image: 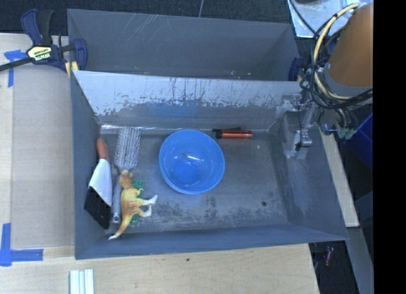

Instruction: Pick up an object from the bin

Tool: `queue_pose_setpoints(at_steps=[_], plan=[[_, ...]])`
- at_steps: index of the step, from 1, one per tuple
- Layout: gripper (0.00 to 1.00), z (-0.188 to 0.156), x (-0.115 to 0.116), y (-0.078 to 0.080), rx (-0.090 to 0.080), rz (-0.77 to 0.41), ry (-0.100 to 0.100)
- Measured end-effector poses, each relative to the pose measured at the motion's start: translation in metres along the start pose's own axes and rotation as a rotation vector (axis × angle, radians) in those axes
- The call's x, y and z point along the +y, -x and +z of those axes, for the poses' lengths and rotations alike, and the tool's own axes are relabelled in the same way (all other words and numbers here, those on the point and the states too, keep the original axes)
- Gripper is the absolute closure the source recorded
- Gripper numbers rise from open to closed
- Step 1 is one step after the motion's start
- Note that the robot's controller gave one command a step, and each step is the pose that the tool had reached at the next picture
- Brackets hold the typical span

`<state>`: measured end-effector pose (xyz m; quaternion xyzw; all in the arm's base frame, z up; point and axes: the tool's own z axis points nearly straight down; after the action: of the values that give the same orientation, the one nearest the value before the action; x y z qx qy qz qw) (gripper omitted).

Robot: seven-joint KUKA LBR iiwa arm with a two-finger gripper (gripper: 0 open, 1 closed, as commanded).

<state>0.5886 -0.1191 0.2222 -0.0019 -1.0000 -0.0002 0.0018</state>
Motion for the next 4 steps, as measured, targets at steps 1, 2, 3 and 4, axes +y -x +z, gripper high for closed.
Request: queue_pose_setpoints(at_steps=[1, 2, 3, 4], plan=[[0.0, -0.005, 0.001, 0.001, -0.008, -0.004, -0.001], [0.0, 0.052, 0.029, -0.013, -0.009, -0.148, -0.002], [0.0, 0.062, 0.095, -0.048, -0.016, -0.47, -0.006], [0.0, 0.11, 0.109, -0.083, 0.0, -0.494, -0.001]])
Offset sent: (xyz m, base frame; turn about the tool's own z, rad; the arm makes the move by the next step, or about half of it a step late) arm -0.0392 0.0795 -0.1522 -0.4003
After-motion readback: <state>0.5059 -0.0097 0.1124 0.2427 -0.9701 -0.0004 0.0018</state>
